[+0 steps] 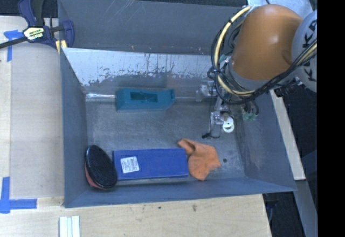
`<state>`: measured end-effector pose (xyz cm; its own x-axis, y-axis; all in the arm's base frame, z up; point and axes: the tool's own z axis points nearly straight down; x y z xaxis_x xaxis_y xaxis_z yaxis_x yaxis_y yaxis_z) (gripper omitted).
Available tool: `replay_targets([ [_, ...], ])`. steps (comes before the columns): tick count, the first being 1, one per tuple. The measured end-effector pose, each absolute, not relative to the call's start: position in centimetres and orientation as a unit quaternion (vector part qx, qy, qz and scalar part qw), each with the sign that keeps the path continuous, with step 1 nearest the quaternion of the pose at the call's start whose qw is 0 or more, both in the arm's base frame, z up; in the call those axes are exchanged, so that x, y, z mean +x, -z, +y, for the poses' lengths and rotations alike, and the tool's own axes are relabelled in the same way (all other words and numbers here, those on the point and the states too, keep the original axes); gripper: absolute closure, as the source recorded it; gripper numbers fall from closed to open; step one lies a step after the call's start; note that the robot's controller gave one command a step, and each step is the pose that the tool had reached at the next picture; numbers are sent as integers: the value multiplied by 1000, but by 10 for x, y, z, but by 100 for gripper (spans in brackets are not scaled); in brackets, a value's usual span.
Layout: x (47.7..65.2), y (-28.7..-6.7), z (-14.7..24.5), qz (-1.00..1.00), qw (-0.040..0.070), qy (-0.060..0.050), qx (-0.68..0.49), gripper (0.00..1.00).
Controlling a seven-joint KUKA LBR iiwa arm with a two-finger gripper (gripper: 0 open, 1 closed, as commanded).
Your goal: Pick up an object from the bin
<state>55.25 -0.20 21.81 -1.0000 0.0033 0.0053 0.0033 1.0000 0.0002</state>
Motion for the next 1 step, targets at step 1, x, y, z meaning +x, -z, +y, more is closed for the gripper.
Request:
replay_targets([
  [1,554,-223,-2,-1000,-2,0,-2,0],
])
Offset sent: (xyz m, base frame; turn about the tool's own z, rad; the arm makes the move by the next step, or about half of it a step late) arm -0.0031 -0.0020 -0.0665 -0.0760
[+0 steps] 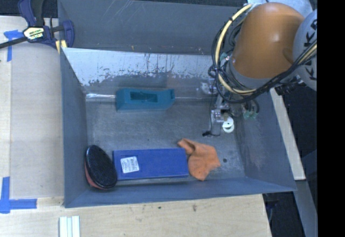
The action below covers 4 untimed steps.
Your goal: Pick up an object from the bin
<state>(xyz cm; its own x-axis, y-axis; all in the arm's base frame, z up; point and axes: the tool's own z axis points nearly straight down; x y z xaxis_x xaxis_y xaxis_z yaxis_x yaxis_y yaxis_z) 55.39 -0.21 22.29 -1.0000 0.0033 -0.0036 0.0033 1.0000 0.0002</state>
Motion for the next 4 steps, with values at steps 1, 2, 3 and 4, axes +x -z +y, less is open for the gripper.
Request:
replay_targets([
  [1,553,-181,-3,1000,5,0,-23,0],
  [2,522,-145,-22,1000,1,0,10,0],
  [3,526,-108,-27,1000,2,0,-15,0],
  [4,518,-91,-24,999,0,0,-46,100],
])
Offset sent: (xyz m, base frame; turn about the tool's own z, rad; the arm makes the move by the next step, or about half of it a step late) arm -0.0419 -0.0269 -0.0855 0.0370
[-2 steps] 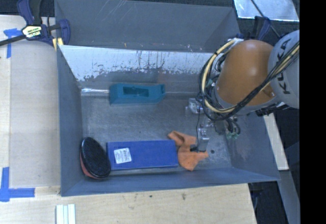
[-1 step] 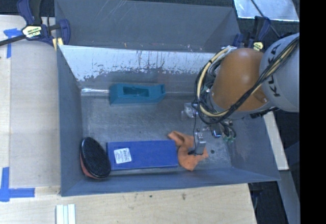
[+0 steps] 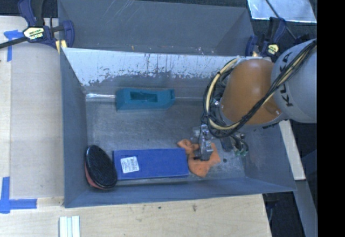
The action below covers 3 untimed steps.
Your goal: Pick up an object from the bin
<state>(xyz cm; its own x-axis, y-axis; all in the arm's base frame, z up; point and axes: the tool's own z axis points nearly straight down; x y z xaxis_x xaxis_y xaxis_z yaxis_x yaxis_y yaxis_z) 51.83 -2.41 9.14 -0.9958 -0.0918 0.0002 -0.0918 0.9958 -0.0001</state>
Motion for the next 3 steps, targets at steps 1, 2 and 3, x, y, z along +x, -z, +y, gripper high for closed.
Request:
replay_targets([
  [1,518,-91,-24,-999,0,0,46,100],
  [2,495,-80,-2,-999,-5,-2,50,100],
  [3,487,-77,8,-998,-6,-2,55,100],
])
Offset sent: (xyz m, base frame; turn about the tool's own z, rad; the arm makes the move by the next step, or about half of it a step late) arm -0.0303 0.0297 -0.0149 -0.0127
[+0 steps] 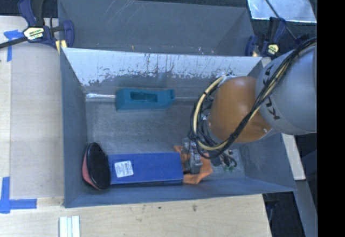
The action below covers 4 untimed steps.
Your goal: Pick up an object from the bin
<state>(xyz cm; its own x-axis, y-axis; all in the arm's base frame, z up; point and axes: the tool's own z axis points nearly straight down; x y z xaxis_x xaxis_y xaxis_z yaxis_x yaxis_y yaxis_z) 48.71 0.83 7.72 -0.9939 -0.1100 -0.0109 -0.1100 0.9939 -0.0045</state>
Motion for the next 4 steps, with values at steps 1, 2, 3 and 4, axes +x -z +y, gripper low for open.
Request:
replay_targets([
  [1,484,-110,0,998,0,0,-58,100],
  [2,491,-114,6,998,4,1,-58,100],
  [3,494,-86,16,998,6,5,-69,100],
  [4,504,-73,21,997,0,1,-81,100],
])
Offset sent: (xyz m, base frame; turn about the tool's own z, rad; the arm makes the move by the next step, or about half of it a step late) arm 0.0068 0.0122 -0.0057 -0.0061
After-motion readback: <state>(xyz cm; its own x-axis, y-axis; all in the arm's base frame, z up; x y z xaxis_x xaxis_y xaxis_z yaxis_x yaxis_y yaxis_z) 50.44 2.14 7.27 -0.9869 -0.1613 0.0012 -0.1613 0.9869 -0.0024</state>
